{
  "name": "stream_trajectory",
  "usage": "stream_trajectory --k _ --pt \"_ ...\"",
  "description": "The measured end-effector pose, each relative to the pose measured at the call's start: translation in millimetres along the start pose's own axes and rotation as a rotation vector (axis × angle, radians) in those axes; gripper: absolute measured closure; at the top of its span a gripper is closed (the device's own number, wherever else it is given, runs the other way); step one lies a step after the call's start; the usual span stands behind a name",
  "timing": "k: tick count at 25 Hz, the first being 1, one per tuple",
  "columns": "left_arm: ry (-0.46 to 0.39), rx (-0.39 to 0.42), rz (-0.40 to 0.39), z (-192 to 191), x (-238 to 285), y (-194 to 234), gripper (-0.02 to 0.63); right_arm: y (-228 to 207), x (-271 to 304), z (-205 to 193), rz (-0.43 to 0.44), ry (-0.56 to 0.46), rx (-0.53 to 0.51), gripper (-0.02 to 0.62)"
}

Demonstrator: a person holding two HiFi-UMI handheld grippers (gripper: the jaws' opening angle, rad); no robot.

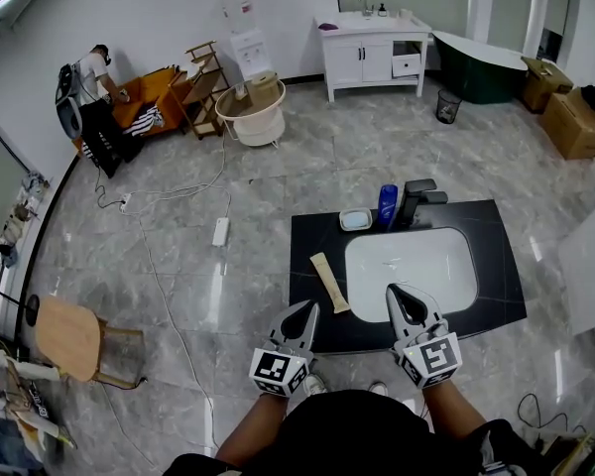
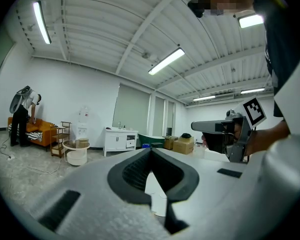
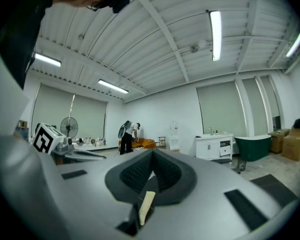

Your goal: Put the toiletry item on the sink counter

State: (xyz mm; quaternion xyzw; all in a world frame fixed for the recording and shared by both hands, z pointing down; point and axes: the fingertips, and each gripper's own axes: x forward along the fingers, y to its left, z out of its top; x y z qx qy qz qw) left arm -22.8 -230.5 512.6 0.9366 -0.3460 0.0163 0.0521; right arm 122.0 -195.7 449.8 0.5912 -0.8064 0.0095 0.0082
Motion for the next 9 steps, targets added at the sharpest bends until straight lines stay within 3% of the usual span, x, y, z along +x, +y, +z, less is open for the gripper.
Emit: stream_trajectory --k 9 --pt "-0.008 0.012 0.010 4.0 -4.0 5.8 0.597 0.2 4.2 9.6 -0.006 -0.039 -0.017 0.591"
